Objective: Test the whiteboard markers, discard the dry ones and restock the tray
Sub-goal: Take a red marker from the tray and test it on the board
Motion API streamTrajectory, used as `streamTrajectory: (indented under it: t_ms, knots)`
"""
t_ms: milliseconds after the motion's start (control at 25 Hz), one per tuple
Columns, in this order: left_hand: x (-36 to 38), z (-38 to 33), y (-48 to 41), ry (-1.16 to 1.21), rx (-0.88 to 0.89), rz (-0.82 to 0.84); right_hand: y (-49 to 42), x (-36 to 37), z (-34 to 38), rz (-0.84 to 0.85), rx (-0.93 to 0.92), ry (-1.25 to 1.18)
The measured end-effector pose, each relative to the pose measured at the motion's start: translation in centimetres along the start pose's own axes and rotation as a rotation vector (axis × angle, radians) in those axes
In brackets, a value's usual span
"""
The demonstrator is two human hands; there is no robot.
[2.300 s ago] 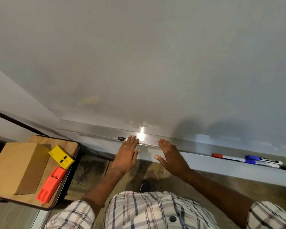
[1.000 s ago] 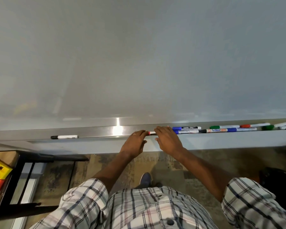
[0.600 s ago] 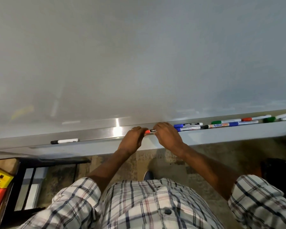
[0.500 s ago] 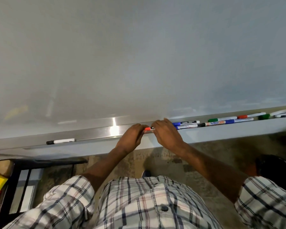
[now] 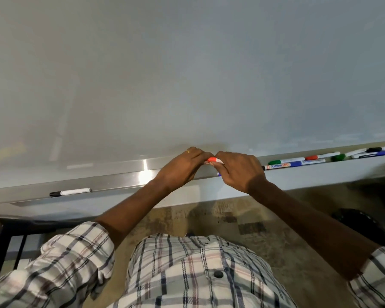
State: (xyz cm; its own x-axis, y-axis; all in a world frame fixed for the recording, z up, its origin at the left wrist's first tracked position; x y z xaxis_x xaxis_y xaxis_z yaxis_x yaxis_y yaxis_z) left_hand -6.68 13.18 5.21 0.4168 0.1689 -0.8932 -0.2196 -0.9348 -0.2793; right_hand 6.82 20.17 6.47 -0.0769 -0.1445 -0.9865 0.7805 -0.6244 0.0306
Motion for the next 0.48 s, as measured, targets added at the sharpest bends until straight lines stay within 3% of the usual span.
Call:
streamTrajectory:
  t_ms: [120,200,480]
  knots:
    - [-1.2,-0.2,-0.8,-0.156,0.116,0.018,1.2,-1.3,-2.3,0.022,0.068,0.036]
    - [-2.8,-0.1,-1.2,-0.187,0.101,-0.026,2.0,-2.1,-4.4,0.031,0.087,0.0]
    - [-4.9,-5.3,-4.1,0.11,-0.256,-0.298,4.2,-7.4,-8.0,-0.198,0.001,-0.393]
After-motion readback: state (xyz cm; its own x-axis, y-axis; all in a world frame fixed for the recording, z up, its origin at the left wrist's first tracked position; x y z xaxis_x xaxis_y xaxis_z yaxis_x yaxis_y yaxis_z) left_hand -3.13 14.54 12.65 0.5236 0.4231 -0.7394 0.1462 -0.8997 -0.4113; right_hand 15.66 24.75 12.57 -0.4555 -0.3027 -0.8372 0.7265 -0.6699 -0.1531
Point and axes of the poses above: each hand's wrist, its own y-axis away from the middle knuckle, its own x-axis out of the palm, z = x × y, the point moved 6 cm from there along -y, towards the middle knuckle
